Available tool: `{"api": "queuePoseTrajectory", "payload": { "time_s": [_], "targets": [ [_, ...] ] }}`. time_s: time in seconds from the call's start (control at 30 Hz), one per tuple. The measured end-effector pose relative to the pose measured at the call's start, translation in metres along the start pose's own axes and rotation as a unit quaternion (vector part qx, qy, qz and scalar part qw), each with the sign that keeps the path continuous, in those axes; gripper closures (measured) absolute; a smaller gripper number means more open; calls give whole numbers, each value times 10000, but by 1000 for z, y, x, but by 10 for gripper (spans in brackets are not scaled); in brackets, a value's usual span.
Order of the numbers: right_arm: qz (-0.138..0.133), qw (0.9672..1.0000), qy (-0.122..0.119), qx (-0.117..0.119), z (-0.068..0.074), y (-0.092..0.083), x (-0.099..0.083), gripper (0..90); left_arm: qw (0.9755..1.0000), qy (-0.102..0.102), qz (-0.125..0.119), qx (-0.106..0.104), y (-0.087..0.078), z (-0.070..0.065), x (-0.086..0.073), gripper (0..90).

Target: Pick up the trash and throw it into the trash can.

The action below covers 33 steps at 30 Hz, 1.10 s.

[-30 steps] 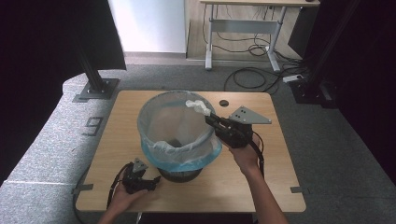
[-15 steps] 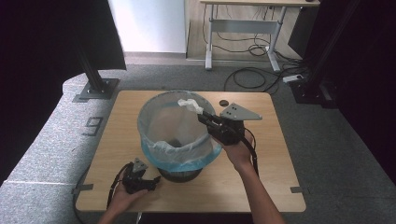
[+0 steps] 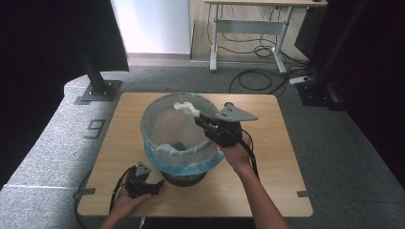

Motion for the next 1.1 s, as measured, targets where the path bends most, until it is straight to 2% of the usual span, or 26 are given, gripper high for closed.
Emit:
{"api": "queuePoseTrajectory", "payload": {
  "time_s": [0.13,0.17,0.27,0.3,0.37,0.53,0.7,0.87,1.1],
  "targets": [
    [-16,10000,25,15,0,2,1,813,10000,-2,-1,0,0,0,0,146],
    [-11,10000,26,35,0,2,0,786,10000,-3,-1,0,0,0,0,146],
    [61,9999,-77,63,2,4,-1,534,10000,-1,0,1,0,0,0,146],
    [57,9999,-86,3,2,3,-1,469,10000,-1,0,0,0,0,0,146],
    [20,9999,-107,-130,2,2,0,398,10000,0,0,0,0,0,0,146],
    [-89,9998,-121,-136,2,-6,1,366,10000,-1,-1,1,0,0,0,146],
    [-83,9997,-112,-198,-1,-16,-3,363,10000,0,0,1,0,0,0,146],
    [-6,9991,25,-417,-7,-28,-9,353,10000,-2,-1,0,0,0,0,146],
    [-41,9984,35,-566,-13,-48,-17,353,10000,0,0,1,0,0,0,146]
  ]
}}
Point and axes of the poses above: each handheld gripper's, and its own axes: y roughly forward along the jaws, x roughly out of its top, z roughly to its left, the point moved 5 cm from there along y, roughly forward along the jaws, and after that the axes turned 12 degrees about -y, right-handed, at the moved point
